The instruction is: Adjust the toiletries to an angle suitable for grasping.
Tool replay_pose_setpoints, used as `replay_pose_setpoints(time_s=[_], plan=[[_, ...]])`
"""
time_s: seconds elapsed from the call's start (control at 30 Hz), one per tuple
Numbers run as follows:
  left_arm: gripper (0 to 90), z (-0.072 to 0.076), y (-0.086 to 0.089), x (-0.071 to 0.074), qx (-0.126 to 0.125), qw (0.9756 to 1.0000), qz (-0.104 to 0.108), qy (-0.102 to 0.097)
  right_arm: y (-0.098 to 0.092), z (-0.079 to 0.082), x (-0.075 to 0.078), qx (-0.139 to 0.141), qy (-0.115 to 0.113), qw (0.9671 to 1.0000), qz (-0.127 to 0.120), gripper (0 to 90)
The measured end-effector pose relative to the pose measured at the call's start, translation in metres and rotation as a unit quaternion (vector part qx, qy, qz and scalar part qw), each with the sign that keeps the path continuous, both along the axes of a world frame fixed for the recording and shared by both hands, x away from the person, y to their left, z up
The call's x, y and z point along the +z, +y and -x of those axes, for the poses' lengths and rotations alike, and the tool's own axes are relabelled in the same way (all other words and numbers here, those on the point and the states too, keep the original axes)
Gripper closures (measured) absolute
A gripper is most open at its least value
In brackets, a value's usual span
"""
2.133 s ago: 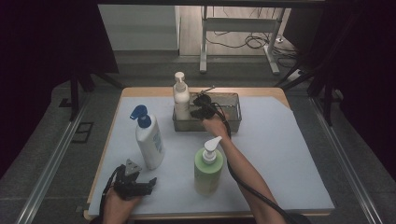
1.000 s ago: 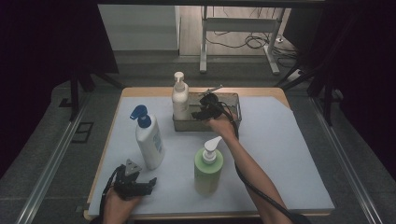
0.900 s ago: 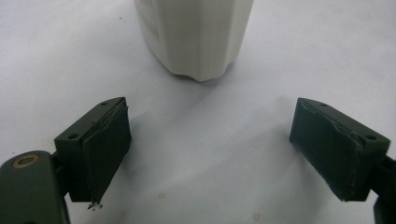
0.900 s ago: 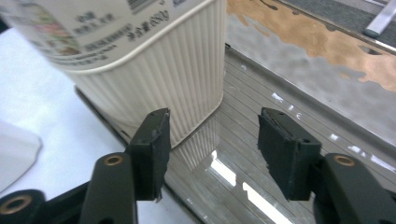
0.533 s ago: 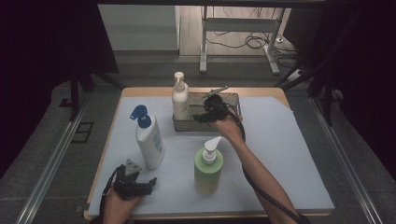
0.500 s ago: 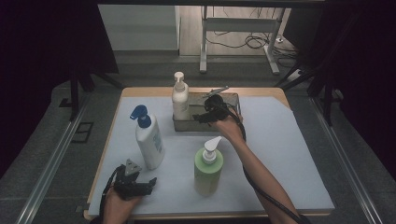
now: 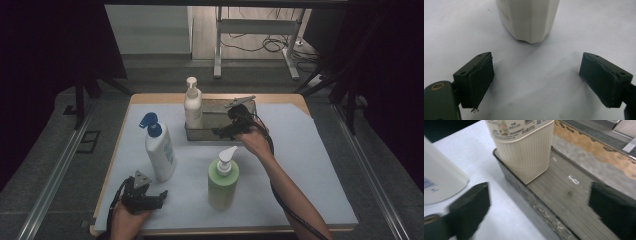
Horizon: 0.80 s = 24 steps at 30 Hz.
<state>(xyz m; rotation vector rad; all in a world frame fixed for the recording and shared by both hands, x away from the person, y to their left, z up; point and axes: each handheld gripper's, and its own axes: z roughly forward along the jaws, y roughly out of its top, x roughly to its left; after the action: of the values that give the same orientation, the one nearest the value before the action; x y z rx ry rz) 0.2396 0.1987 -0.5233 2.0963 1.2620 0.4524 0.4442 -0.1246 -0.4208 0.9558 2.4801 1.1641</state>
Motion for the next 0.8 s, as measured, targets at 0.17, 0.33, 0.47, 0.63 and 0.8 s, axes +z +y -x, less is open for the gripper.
replay_pose_setpoints(time_s=[0.17,0.33,0.47,0.63,0.8], plan=[[12.3,0.0,0.0,0.0,0.0,1.0,0.001,0.0,-0.006,0.011,0.004,0.015,-0.014,0.9998,0.008,0.0],[12.3,0.0,0.0,0.0,0.0,1.0,0.0,0.0,-0.015,0.022,0.008,0.023,-0.018,0.9996,0.0,0.0],[12.3,0.0,0.0,0.0,0.0,1.0,0.0,0.0,-0.025,0.032,0.01,0.029,-0.015,0.9994,-0.01,0.0],[12.3,0.0,0.0,0.0,0.0,1.0,0.0,0.0,-0.038,0.041,0.009,0.03,-0.009,0.9994,-0.014,0.0],[12.3,0.0,0.0,0.0,0.0,1.0,0.0,0.0,-0.052,0.051,0.009,0.029,-0.008,0.9994,-0.017,0.0]])
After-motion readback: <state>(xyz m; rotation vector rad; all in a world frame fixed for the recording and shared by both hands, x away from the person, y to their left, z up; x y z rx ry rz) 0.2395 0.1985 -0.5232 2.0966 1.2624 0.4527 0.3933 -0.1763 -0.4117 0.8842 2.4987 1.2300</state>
